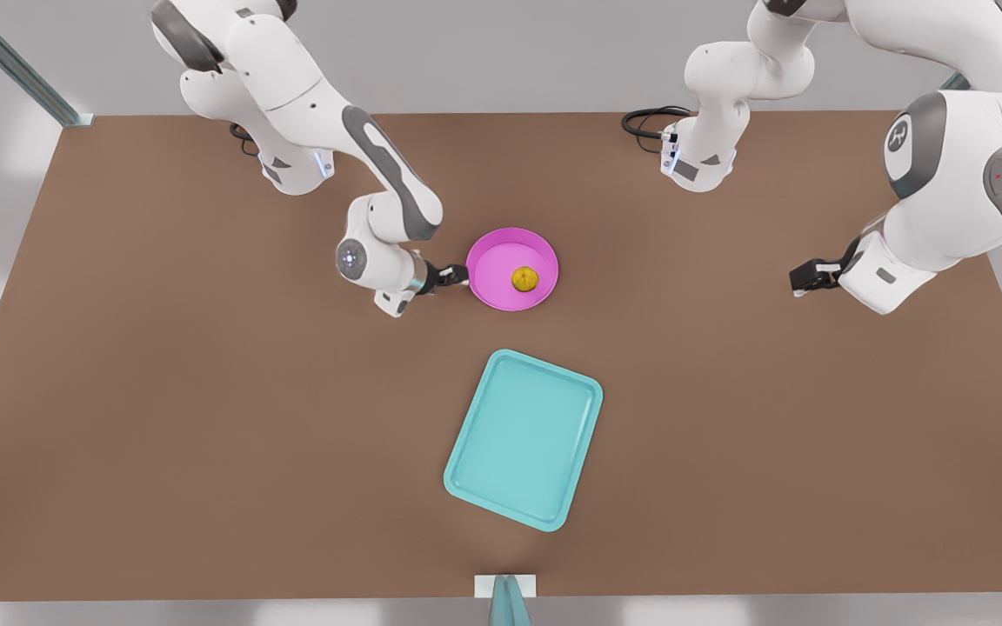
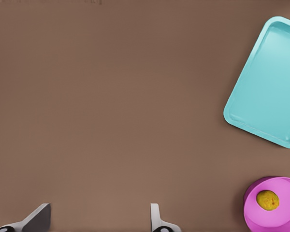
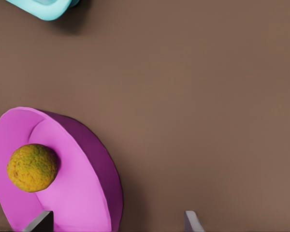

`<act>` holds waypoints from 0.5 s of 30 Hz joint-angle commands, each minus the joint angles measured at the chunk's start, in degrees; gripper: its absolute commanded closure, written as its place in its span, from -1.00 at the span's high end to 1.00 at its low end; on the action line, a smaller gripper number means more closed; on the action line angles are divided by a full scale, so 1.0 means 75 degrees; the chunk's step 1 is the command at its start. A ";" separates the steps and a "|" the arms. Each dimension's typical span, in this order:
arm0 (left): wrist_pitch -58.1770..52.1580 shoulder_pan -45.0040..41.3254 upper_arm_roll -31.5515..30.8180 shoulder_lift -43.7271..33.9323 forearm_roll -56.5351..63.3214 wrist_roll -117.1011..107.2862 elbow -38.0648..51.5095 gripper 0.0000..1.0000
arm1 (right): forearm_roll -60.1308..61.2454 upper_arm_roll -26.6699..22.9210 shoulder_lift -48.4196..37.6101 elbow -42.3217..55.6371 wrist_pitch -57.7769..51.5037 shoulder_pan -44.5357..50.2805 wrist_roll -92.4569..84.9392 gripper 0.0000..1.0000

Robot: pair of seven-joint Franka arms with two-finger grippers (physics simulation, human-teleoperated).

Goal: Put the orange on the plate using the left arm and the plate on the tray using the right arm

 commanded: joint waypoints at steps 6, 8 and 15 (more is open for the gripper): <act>0.0048 0.0010 0.0010 0.0031 -0.0007 0.0485 0.0002 1.00 | 0.0092 0.0084 0.0464 0.0382 -0.0241 0.0317 -0.2402 1.00; 0.0025 0.0010 0.0186 0.0008 0.0004 0.0485 0.0002 1.00 | 0.0303 0.0096 0.0804 0.0640 -0.0241 0.0504 -0.2402 1.00; 0.0001 0.0010 0.0397 0.0019 -0.0007 0.0883 -0.0022 1.00 | 0.0362 0.0166 0.1296 0.0956 -0.0253 0.0645 -0.2367 1.00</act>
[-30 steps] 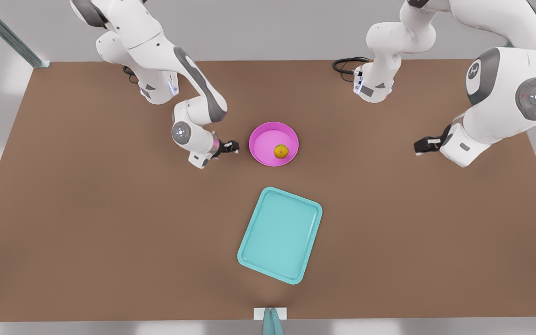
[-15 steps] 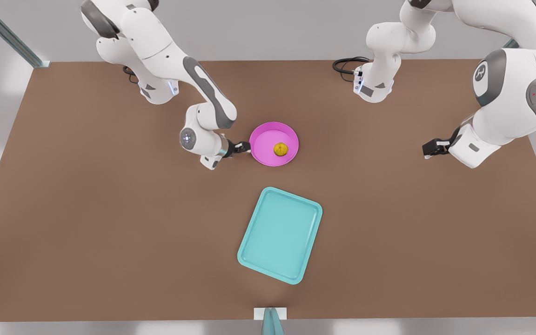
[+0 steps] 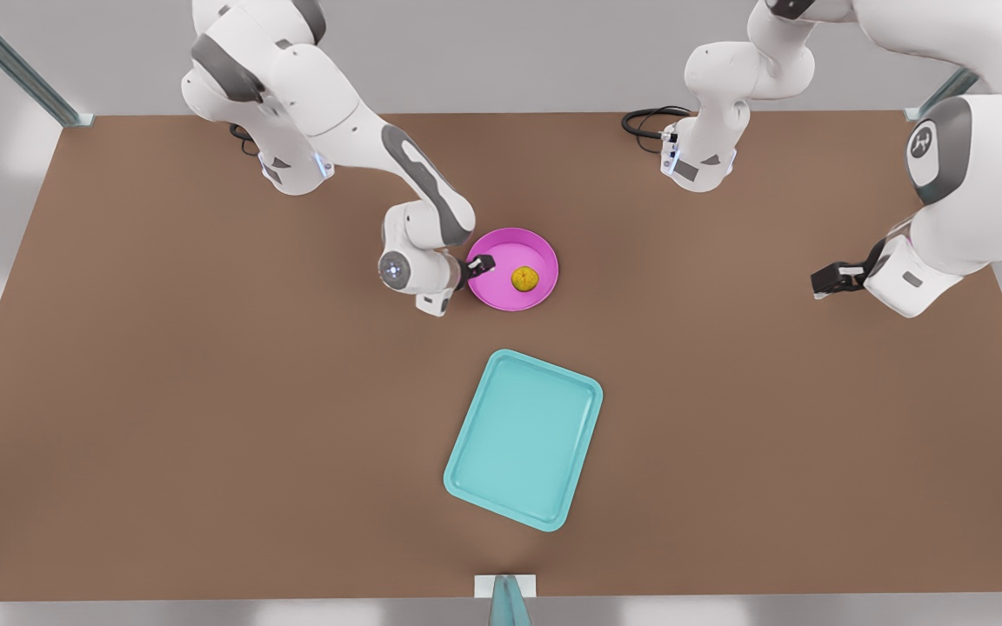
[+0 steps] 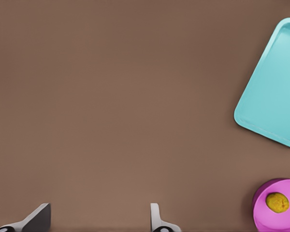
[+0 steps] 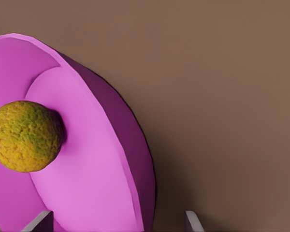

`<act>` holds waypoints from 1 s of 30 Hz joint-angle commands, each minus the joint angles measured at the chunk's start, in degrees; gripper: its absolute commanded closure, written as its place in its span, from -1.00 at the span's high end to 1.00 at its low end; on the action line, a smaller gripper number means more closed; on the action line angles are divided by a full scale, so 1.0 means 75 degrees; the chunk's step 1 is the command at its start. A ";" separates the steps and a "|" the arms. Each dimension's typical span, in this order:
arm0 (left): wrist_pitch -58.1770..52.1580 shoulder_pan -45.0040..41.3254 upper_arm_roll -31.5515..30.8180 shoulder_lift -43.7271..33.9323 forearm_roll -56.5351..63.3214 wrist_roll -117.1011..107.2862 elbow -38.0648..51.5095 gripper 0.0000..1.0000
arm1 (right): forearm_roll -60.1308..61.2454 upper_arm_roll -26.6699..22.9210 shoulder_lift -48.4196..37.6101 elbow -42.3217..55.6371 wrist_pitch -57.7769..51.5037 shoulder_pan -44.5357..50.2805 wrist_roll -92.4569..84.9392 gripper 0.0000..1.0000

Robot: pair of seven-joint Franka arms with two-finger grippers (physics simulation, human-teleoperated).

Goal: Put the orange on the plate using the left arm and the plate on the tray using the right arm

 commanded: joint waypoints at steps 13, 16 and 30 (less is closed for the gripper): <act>0.0011 -0.0011 0.0005 0.0054 -0.0068 0.0489 -0.0025 1.00 | 0.0039 0.0093 0.0036 0.0094 -0.0252 -0.0090 -0.1049 -0.27; -0.0176 -0.0022 0.0016 -0.0017 -0.0103 0.0489 0.0045 1.00 | 0.0039 0.0093 0.0036 0.0106 -0.0263 -0.0090 -0.1049 -0.39; -0.0211 -0.0011 0.0263 0.0183 -0.0760 0.0501 0.0046 1.00 | 0.0028 0.0093 -0.0010 0.0410 -0.0580 -0.0243 -0.1025 -0.57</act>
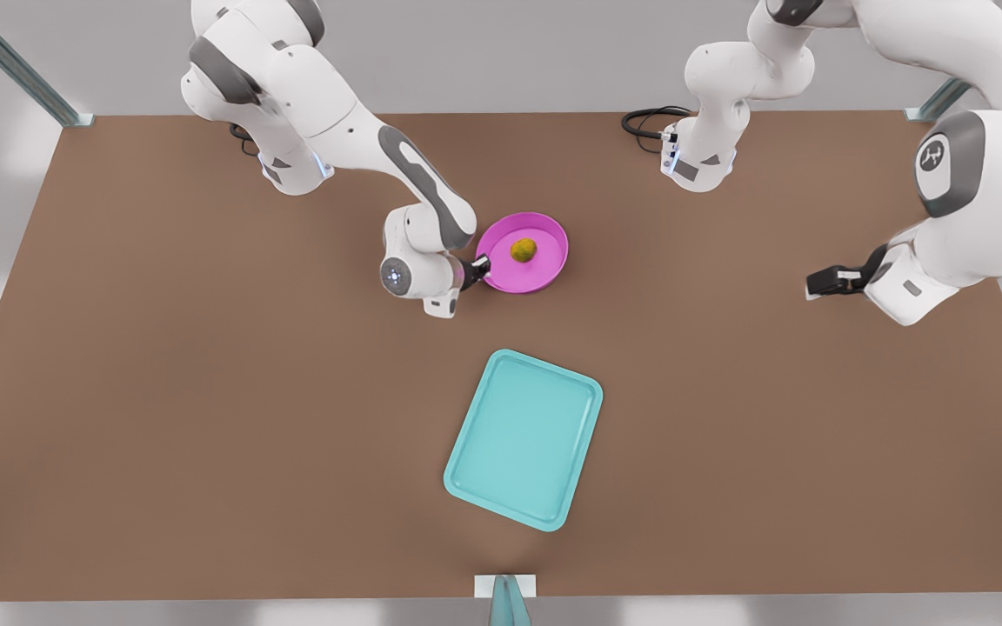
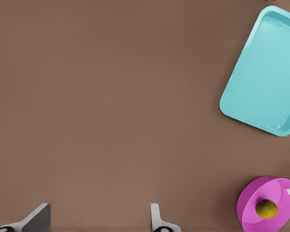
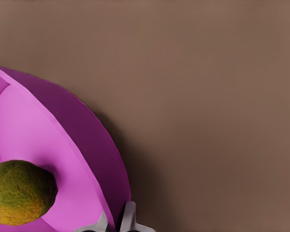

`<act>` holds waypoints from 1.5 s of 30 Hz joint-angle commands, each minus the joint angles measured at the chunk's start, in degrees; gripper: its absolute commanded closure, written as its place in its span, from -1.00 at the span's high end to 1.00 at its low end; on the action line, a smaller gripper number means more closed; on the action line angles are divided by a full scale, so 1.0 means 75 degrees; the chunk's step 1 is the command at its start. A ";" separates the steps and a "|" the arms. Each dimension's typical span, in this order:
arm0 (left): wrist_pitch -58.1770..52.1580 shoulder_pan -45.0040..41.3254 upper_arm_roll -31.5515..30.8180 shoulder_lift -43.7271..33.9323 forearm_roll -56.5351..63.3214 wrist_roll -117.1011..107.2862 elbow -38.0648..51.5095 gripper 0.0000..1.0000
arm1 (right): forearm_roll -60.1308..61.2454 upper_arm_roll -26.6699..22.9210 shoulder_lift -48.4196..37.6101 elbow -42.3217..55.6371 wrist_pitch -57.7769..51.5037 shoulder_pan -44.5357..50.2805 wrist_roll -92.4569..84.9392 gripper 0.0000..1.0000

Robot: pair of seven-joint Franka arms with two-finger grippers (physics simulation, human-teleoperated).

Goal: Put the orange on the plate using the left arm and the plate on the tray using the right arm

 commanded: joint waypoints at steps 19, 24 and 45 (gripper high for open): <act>-0.0045 -0.0038 0.0012 0.0037 -0.0085 0.0116 0.0005 1.00 | -0.0031 -0.0208 0.1238 0.3093 -0.0048 -0.1073 0.1162 -0.57; -0.0034 -0.0038 0.0012 0.0025 -0.0085 0.0092 0.0005 1.00 | -0.0066 -0.0290 0.2000 0.4335 -0.0001 -0.1213 0.2111 -0.57; -0.0209 -0.0038 0.0012 -0.0022 -0.0085 0.0116 0.0005 1.00 | -0.1583 -0.0958 0.1418 0.4245 -0.0431 -0.2699 0.2252 1.00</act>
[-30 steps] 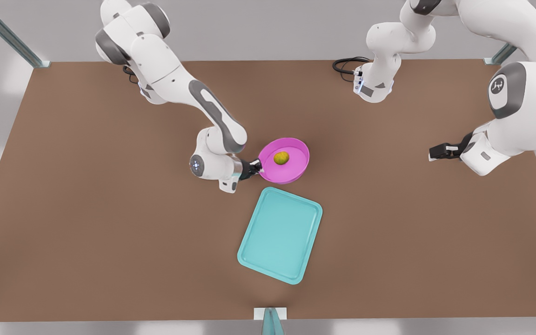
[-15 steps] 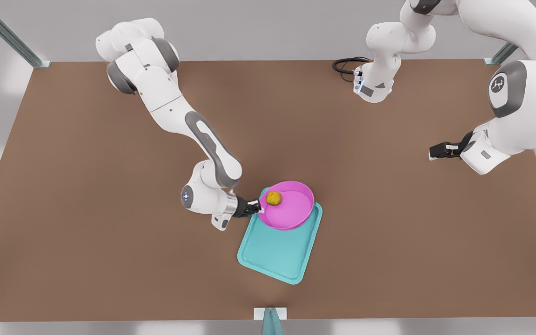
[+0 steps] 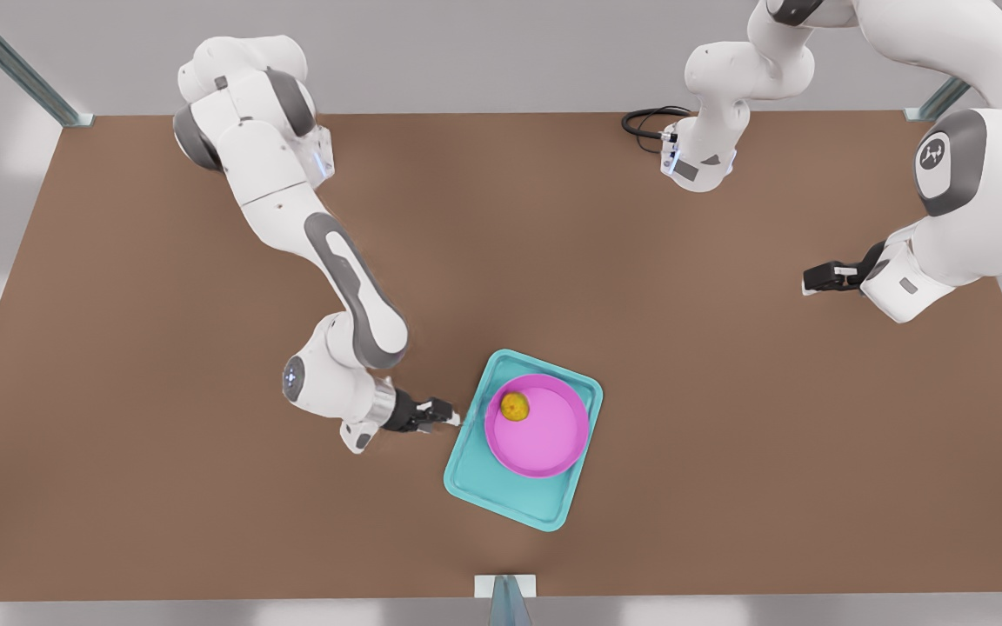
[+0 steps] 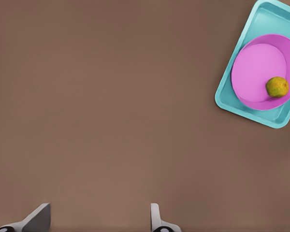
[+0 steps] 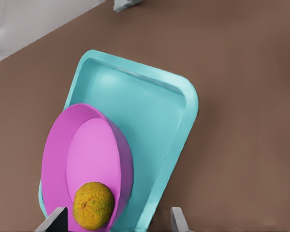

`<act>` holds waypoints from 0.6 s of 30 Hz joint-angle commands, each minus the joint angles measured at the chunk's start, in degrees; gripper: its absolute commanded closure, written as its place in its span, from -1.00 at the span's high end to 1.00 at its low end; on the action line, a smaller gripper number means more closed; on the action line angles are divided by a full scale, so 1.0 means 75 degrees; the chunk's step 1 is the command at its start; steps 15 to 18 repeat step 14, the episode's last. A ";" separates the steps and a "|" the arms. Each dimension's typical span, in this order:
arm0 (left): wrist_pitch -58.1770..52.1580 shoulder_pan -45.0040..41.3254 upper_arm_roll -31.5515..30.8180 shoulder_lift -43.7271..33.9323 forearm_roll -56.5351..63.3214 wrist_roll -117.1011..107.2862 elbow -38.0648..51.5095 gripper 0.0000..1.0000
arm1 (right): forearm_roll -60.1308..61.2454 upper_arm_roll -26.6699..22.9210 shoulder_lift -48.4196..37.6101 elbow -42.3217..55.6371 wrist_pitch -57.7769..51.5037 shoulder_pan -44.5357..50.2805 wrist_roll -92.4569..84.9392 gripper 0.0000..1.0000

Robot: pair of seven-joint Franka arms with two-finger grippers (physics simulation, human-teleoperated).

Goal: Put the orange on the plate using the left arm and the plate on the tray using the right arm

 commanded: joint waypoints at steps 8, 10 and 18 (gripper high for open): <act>-0.0197 -0.0009 0.0000 0.0003 0.0053 0.0013 0.0003 1.00 | -0.7394 -0.0846 -0.5098 -0.0158 -0.7221 -0.1397 -0.0341 1.00; -0.0221 0.0003 0.0000 0.0003 0.0065 0.0024 0.0003 1.00 | -0.7382 -0.0858 -0.5180 -0.0193 -0.7304 -0.1397 -0.0341 1.00; -0.0477 0.0015 0.0129 0.0003 0.0088 0.0024 0.0061 1.00 | -0.7382 -0.0858 -0.5203 -0.0158 -0.7327 -0.1397 -0.0341 1.00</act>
